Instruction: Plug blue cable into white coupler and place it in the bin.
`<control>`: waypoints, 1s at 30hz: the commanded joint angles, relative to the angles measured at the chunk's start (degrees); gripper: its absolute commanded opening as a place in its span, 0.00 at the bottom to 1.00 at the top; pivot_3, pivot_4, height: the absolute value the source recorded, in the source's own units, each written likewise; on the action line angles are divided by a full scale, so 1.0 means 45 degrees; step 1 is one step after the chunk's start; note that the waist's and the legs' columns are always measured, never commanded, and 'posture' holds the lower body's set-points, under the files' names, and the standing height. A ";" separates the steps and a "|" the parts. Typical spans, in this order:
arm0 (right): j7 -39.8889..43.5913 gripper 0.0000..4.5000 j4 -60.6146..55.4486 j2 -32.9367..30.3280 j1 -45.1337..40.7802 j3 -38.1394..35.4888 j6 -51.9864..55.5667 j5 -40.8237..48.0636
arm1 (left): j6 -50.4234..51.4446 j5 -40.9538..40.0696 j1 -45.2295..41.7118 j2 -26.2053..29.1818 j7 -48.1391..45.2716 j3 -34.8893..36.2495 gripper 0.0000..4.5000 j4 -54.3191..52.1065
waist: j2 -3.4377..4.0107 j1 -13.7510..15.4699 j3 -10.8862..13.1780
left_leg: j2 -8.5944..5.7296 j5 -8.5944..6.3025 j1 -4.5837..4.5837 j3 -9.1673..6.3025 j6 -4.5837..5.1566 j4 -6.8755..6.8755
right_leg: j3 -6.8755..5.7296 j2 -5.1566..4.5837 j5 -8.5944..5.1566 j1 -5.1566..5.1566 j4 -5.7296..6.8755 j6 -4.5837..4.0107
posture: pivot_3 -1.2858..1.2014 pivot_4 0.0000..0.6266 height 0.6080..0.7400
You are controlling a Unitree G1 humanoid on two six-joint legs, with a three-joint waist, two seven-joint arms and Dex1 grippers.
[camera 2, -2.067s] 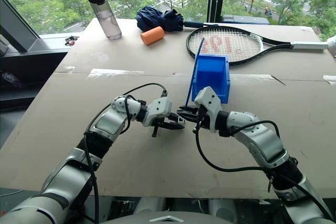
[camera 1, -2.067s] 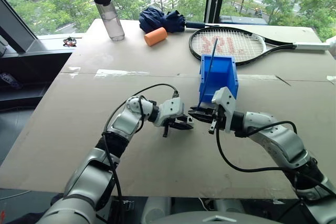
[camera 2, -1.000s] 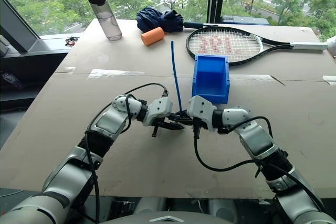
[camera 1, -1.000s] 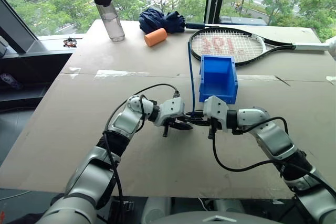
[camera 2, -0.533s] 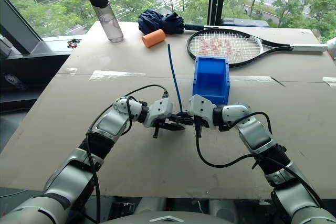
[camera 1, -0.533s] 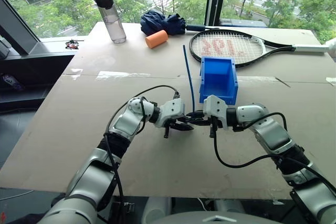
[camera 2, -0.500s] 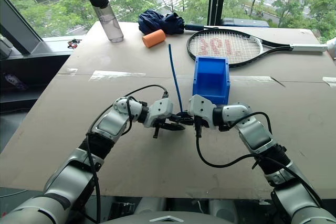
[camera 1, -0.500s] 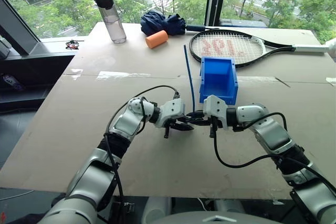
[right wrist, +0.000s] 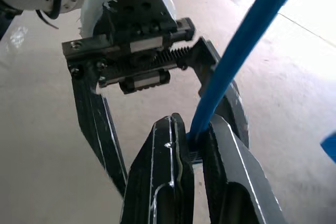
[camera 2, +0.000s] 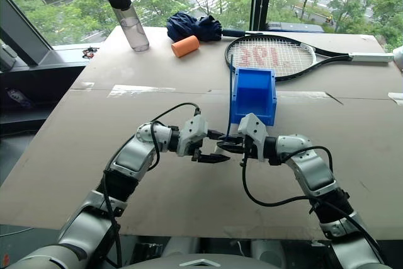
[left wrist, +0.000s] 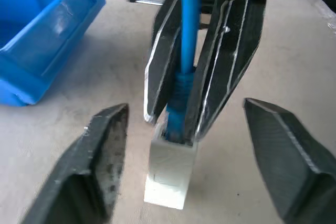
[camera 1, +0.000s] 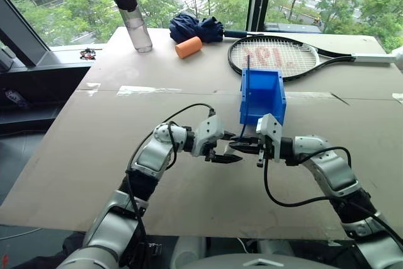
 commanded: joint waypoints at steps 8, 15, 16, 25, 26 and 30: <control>-0.3698 0.00 -0.1361 -0.0738 -0.3580 -0.5271 0.5723 0.4944 | 0.2730 -0.2921 0.3376 0.0165 0.3734 0.3493 0.77 -0.5986 | 0.0016 0.0067 0.0109 | 0.0025 0.0000 -0.0008 -0.0027 -0.0001 0.0003 | 0.0019 -0.0009 0.0002 -0.0020 0.0004 -0.0003 | 0.52 0.24 1.00; -0.3920 0.00 0.6512 -0.1042 -0.8290 -0.3812 0.6516 0.2744 | 0.3390 -0.3258 0.3001 -0.0685 0.5354 0.3053 0.77 -0.7000 | 0.0006 0.0035 0.0107 | -0.0031 0.0000 -0.0013 0.0044 -0.0001 -0.0006 | 0.0032 -0.0033 -0.0010 -0.0013 -0.0025 -0.0031 | 0.52 0.24 1.00; -0.3680 0.00 0.7572 -0.0954 -0.8727 -0.3441 0.6077 0.2257 | 0.3413 -0.3288 0.2904 -0.0754 0.5442 0.2975 0.77 -0.7062 | 0.0012 -0.0015 0.0111 | -0.0031 0.0000 -0.0014 0.0043 -0.0001 -0.0011 | 0.0028 -0.0032 0.0002 -0.0015 -0.0023 -0.0010 | 0.52 0.24 1.00; -0.2299 0.76 0.3675 -0.2594 -0.6979 -0.3694 0.5007 0.1811 | 0.4161 -0.3830 0.3058 -0.0379 0.5848 0.2817 0.79 -0.7814 | 0.0013 0.0155 0.0114 | -0.0030 0.0000 -0.0155 0.0005 -0.0001 -0.0020 | -0.0014 -0.0036 0.0008 -0.0120 -0.0034 0.0001 | 0.52 0.24 1.00; -0.2107 0.76 0.2668 -0.2915 -0.6353 -0.4005 0.4945 0.2024 | 0.4220 -0.3918 0.3150 -0.0274 0.5825 0.2843 0.79 -0.7899 | 0.0013 0.0178 0.0115 | -0.0032 0.0000 -0.0159 0.0003 -0.0001 -0.0016 | -0.0021 -0.0040 0.0009 -0.0120 -0.0035 0.0002 | 0.52 0.24 1.00; -0.1132 0.76 -0.0865 -0.4268 -0.3365 -0.5438 0.4297 0.2692 | 0.4558 -0.4346 0.3636 0.0219 0.5704 0.3110 0.79 -0.8253 | 0.0010 0.0166 0.0115 | -0.0042 -0.0001 -0.0151 0.0003 0.0001 0.0001 | -0.0017 -0.0048 0.0007 -0.0112 -0.0036 0.0000 | 0.52 0.24 1.00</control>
